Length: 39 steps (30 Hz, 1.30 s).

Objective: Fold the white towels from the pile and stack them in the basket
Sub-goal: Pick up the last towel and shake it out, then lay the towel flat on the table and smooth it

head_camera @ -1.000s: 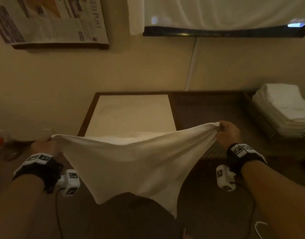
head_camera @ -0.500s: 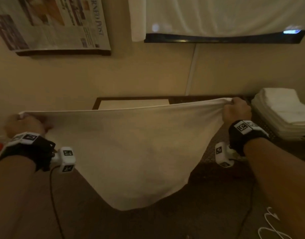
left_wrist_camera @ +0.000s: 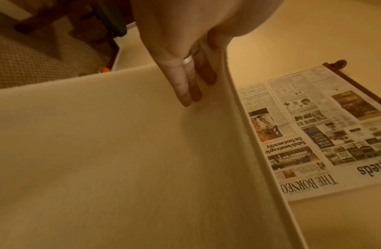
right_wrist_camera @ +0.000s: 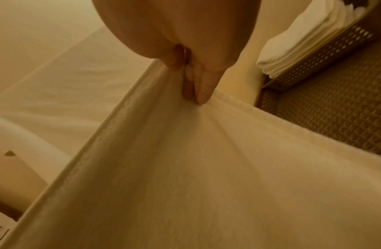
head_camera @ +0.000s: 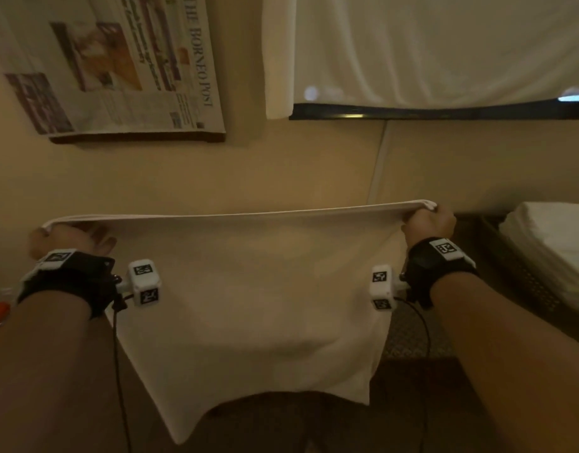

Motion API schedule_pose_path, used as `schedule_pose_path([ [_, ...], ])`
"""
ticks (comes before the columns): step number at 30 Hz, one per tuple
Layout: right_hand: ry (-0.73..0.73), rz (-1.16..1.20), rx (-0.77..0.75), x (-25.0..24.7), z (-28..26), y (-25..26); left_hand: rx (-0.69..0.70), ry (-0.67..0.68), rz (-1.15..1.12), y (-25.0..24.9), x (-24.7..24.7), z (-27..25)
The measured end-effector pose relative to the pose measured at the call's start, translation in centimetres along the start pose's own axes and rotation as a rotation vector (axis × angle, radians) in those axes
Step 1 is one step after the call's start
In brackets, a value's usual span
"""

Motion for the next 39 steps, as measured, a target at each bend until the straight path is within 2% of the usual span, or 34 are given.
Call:
schedule_pose_path([
  [1,-0.006,0.031,0.02,1.3,1.0,0.0,-0.005,-0.059,0.026,1.1,-0.3,1.8],
  [3,0.017,0.083,0.04,3.7,2.1,0.4,0.088,-0.027,0.087,2.0,0.5,5.8],
  [4,0.021,0.089,0.042,5.4,3.2,0.5,0.07,-0.032,0.002,1.2,1.7,6.5],
  [5,0.018,0.093,0.028,7.2,4.6,0.8,0.062,-0.124,-0.137,0.1,2.7,6.8],
  [7,0.02,0.094,0.027,10.3,6.4,1.5,-0.048,-0.268,-0.424,-1.5,5.1,6.6],
  [8,0.026,0.095,0.038,11.8,7.4,1.6,-0.062,-0.289,-0.43,-2.7,6.4,6.6],
  [10,0.035,0.082,0.047,15.2,9.7,1.8,-0.006,-0.277,-0.245,-3.8,8.8,10.0],
  [11,0.03,0.076,0.05,16.7,10.9,1.8,-0.01,-0.193,-0.136,-3.4,9.6,12.0],
  [12,0.022,0.08,0.059,18.2,11.9,1.9,-0.007,-0.195,0.05,-2.8,10.6,13.8],
  [13,0.025,0.08,0.058,19.5,13.0,2.0,-0.091,-0.215,-0.138,-1.5,12.0,15.7],
  [14,0.028,0.083,0.051,20.9,14.0,2.1,-0.154,-0.271,-0.417,-0.9,13.1,16.9],
  [15,0.033,0.09,0.041,22.2,14.6,2.5,-0.165,-0.283,-0.511,-0.9,14.4,17.8],
  [17,0.096,0.161,0.05,24.8,16.0,2.6,-0.122,-0.245,-0.474,-1.3,17.1,18.7],
  [19,0.193,0.192,0.072,27.3,17.1,1.2,-0.141,-0.235,-0.541,-1.1,19.2,19.5],
  [21,0.29,0.0,0.045,29.1,17.3,-1.9,-0.146,-0.134,-0.546,0.7,21.5,19.3],
  [22,0.348,-0.182,0.005,29.8,17.1,-4.0,-0.159,-0.051,-0.469,2.6,22.7,19.2],
  [24,0.484,-0.7,-0.111,30.7,16.0,-9.2,-0.067,0.176,0.086,7.4,24.5,18.5],
  [26,0.639,-1.208,-0.176,30.4,15.0,-15.4,-0.007,0.468,0.627,12.6,26.0,16.6],
  [28,0.723,-1.477,-0.132,29.0,14.9,-19.8,-0.042,0.759,0.892,17.0,27.0,14.1],
  [29,0.738,-1.536,-0.115,28.6,15.2,-21.2,-0.043,0.833,0.971,18.2,27.2,13.3],
  [32,0.742,-1.633,-0.158,29.4,15.6,-21.3,-0.023,0.835,1.027,18.6,27.5,14.3],
  [39,0.711,-1.675,-0.18,34.9,19.2,-19.4,0.053,0.848,1.08,18.1,31.1,20.5],
])
Point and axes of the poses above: each hand's wrist, its own z-axis towards the middle knuckle, its own x-axis out of the palm, y = z × x, the point moved 5 cm from there along z, towards the middle knuckle, and after that the axes turned 12 degrees about x, right-handed, at the moved point
